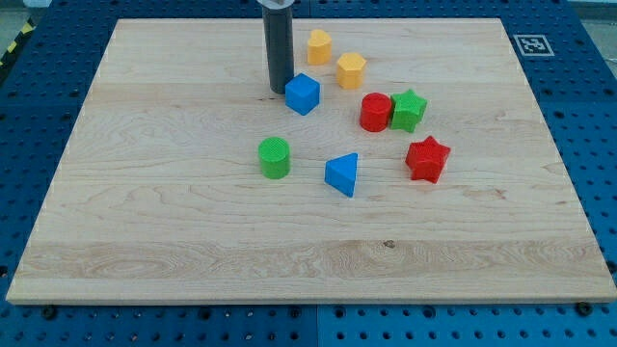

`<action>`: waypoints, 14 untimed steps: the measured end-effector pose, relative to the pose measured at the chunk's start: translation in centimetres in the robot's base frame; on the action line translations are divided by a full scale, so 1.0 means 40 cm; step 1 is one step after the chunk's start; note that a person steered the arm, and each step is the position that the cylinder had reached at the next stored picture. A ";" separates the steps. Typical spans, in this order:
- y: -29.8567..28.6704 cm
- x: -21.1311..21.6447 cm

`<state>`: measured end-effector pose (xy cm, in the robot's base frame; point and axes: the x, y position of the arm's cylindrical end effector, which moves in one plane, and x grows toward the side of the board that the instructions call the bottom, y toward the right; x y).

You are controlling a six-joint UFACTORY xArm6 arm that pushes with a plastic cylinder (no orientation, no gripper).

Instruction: Push the blue cube into the blue triangle

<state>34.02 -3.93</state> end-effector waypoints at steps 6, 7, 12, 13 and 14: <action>0.147 0.049; 0.147 0.083; 0.278 0.315; 0.298 0.336; 0.312 0.367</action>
<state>48.69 8.54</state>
